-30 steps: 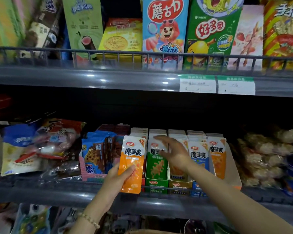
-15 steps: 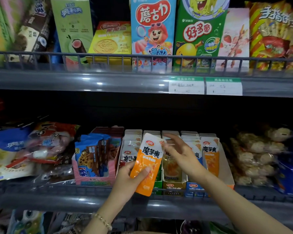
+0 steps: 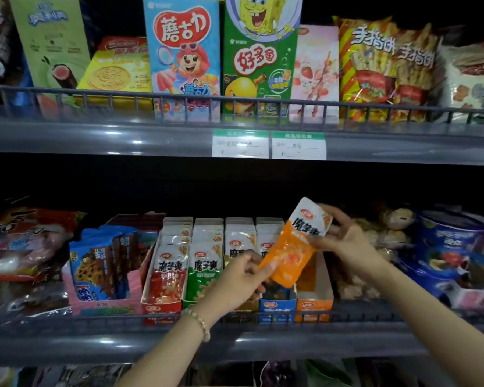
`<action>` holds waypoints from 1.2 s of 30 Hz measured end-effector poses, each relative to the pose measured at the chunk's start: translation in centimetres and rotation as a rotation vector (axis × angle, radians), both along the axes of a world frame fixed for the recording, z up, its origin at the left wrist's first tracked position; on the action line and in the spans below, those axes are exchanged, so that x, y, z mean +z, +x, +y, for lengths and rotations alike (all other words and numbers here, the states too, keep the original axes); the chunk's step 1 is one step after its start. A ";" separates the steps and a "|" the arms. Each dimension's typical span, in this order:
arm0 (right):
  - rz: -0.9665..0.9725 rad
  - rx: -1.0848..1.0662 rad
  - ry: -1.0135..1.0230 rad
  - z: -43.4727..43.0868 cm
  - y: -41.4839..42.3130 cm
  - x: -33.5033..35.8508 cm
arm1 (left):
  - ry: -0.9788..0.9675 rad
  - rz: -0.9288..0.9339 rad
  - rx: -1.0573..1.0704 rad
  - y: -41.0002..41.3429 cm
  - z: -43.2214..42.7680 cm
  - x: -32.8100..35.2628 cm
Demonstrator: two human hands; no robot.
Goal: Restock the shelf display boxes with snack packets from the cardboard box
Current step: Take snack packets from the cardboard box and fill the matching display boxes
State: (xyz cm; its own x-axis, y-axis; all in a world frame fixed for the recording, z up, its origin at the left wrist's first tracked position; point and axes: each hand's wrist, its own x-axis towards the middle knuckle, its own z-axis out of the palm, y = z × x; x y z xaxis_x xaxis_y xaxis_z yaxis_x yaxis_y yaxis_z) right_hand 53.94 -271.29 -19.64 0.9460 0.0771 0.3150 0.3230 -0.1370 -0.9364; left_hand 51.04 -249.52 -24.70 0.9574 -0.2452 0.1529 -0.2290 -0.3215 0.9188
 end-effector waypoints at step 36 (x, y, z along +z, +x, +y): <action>-0.241 -0.273 -0.805 -2.3 5.3 -3.9 | 0.709 -0.381 -0.168 2.2 -4.2 -2.7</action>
